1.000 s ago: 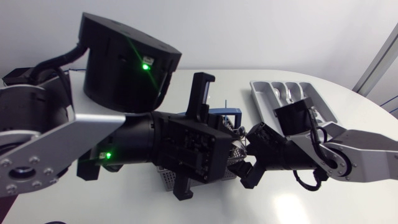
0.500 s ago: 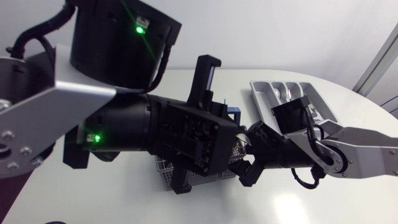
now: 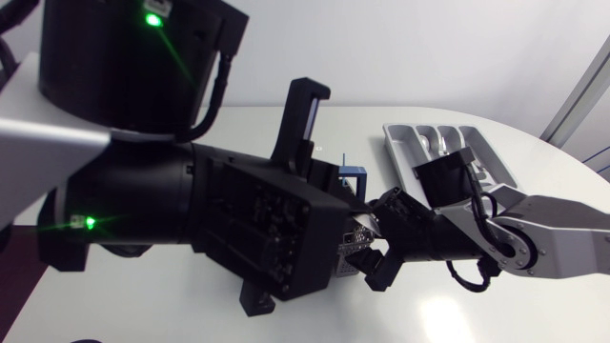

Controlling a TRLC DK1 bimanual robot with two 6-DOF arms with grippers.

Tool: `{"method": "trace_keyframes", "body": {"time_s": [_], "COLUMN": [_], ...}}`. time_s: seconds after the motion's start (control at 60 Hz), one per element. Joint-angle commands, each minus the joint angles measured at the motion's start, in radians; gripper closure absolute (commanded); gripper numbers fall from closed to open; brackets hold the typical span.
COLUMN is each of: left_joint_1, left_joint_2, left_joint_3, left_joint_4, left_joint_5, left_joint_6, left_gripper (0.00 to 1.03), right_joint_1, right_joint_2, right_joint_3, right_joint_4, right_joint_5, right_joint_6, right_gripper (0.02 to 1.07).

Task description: Unload the cutlery basket into the drawer organizer.

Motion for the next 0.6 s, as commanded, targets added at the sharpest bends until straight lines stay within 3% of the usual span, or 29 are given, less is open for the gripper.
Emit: {"method": "trace_keyframes", "body": {"time_s": [0.0, 0.35, 0.583], "left_joint_1": [-0.014, -0.045, -0.042], "left_joint_2": [-0.027, -0.005, 0.02], "left_joint_3": [-0.042, -0.095, -0.035], "left_joint_4": [-0.016, -0.016, -0.011], "left_joint_5": [0.005, -0.004, -0.008], "left_joint_6": [0.02, 0.066, 0.109], "left_gripper": [1.0, 1.0, 1.0], "right_joint_1": [0.011, 0.013, 0.011], "right_joint_2": [-0.008, 0.002, 0.009], "right_joint_3": [0.03, 0.046, 0.044], "right_joint_4": [-0.026, -0.041, -0.04], "right_joint_5": [0.002, 0.002, 0.002], "right_joint_6": [0.019, 0.034, 0.031], "right_gripper": [0.22, 0.22, 0.22]}}
